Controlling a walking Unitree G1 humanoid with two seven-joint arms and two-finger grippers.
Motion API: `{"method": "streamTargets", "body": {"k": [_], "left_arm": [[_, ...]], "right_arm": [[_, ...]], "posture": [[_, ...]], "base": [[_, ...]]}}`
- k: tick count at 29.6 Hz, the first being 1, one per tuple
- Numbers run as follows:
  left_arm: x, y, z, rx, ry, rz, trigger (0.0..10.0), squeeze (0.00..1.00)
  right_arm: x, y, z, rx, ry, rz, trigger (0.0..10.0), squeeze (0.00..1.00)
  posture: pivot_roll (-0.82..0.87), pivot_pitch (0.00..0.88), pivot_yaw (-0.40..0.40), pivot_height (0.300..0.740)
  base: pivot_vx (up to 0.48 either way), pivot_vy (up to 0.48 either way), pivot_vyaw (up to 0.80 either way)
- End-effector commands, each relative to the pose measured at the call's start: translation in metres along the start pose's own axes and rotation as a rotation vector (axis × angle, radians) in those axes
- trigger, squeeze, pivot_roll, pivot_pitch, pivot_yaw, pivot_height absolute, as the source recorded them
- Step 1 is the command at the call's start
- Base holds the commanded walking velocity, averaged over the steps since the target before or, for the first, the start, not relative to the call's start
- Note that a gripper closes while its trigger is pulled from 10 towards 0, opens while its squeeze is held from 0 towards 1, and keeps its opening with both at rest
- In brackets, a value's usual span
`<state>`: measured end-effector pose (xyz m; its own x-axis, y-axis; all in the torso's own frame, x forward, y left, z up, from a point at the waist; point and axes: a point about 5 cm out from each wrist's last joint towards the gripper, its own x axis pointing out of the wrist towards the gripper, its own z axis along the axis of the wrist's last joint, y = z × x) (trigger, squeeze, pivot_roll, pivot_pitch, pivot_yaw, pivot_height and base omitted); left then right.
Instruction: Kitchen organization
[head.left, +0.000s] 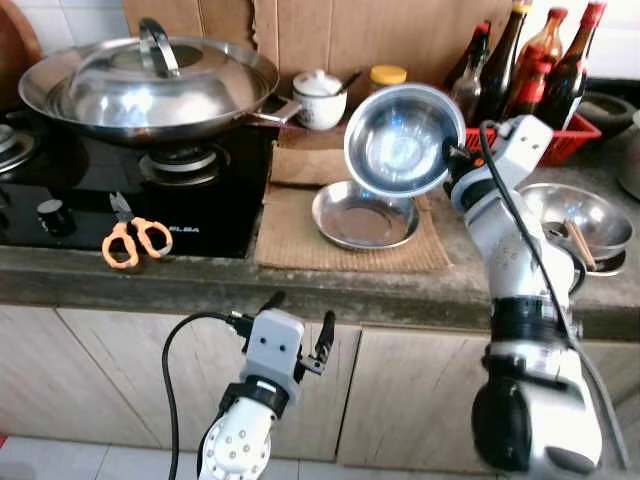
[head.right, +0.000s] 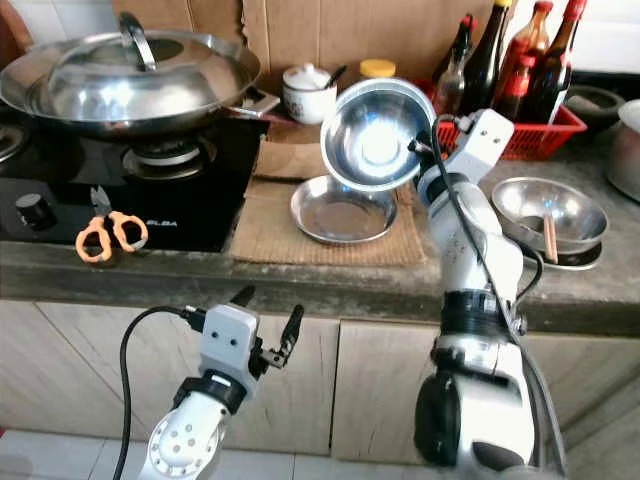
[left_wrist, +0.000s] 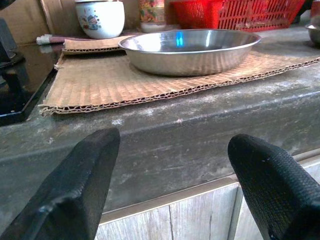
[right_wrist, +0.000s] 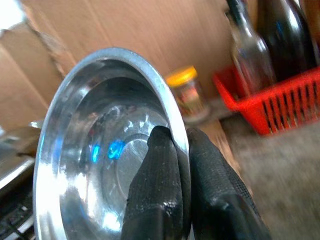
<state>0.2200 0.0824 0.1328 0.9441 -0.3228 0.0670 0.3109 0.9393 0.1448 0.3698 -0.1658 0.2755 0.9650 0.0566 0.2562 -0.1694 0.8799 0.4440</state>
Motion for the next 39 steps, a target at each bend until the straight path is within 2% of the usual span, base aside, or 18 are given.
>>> {"method": "streamTargets", "body": {"k": [1, 3, 6, 7, 8, 9, 10, 12, 14, 17, 25, 33, 39], "left_arm": [[0.0, -0.001, -0.002, -0.008, 0.005, 0.001, 10.0, 0.0], [0.0, 0.0, -0.003, -0.019, 0.013, 0.008, 10.0, 0.0], [-0.001, 0.001, -0.004, -0.033, 0.016, 0.012, 10.0, 0.0], [-0.001, 0.001, -0.004, -0.033, 0.016, 0.012, 10.0, 0.0], [-0.001, 0.003, -0.004, -0.036, 0.016, 0.017, 10.0, 0.0], [-0.002, 0.004, -0.005, -0.036, 0.019, 0.019, 10.0, 0.0], [-0.002, 0.004, -0.005, -0.036, 0.019, 0.019, 10.0, 0.0], [-0.001, 0.005, -0.005, -0.026, 0.013, 0.013, 10.0, 0.0], [-0.001, 0.005, -0.004, -0.022, 0.01, 0.007, 10.0, 0.0], [0.0, 0.004, -0.004, -0.003, 0.004, -0.006, 10.0, 0.0], [0.002, 0.007, -0.002, 0.013, -0.005, -0.001, 10.0, 0.0], [0.004, 0.005, 0.001, 0.011, -0.02, 0.003, 10.0, 0.0], [0.002, 0.004, 0.0, 0.012, -0.019, -0.004, 10.0, 0.0]], "right_arm": [[-0.012, 0.01, 0.009, -0.046, -0.081, 0.031, 0.0, 0.0], [-0.031, 0.014, 0.009, -0.103, -0.132, 0.031, 0.0, 0.0], [-0.044, 0.019, 0.009, -0.142, -0.156, 0.059, 0.0, 0.0], [-0.044, 0.019, 0.009, -0.142, -0.156, 0.059, 0.0, 0.0], [-0.059, 0.019, 0.006, -0.146, -0.159, 0.067, 0.0, 0.0], [-0.066, 0.019, 0.004, -0.178, -0.16, 0.072, 0.0, 0.0], [-0.066, 0.019, 0.004, -0.178, -0.16, 0.072, 0.0, 0.0], [-0.082, 0.018, -0.001, -0.218, -0.15, 0.088, 0.0, 0.0], [-0.086, 0.017, -0.003, -0.229, -0.144, 0.081, 0.0, 0.0], [-0.102, 0.011, -0.009, -0.232, -0.123, 0.028, 0.0, 0.0], [-0.116, 0.008, -0.021, -0.246, -0.085, -0.037, 0.0, 0.0], [-0.116, 0.013, -0.028, -0.259, -0.079, -0.031, 0.0, 0.0], [-0.116, 0.012, -0.032, -0.27, -0.065, -0.034, 0.0, 0.0]], "posture": [[0.05, 0.019, -0.058, 0.74], [0.05, 0.013, -0.055, 0.74], [0.05, 0.009, -0.052, 0.74], [0.05, 0.009, -0.052, 0.74], [0.05, 0.006, -0.048, 0.74], [0.04, 0.007, -0.042, 0.74], [0.04, 0.007, -0.042, 0.74], [0.04, 0.009, -0.037, 0.74], [0.03, 0.012, -0.034, 0.74], [0.03, 0.015, -0.028, 0.74], [0.03, 0.019, -0.016, 0.74], [0.04, 0.019, -0.02, 0.74], [0.04, 0.023, -0.022, 0.74]], "base": [[0.0, 0.0, 0.0], [0.0, 0.0, 0.0], [0.0, 0.0, 0.0], [0.0, 0.0, 0.0], [0.0, 0.0, 0.0], [0.0, 0.0, 0.0], [0.0, 0.0, 0.0], [0.0, 0.0, 0.0], [0.0, 0.0, 0.0], [0.0, 0.0, 0.0], [0.0, 0.0, 0.0], [0.0, 0.0, 0.0], [-0.302, 0.0, 0.0]]}}
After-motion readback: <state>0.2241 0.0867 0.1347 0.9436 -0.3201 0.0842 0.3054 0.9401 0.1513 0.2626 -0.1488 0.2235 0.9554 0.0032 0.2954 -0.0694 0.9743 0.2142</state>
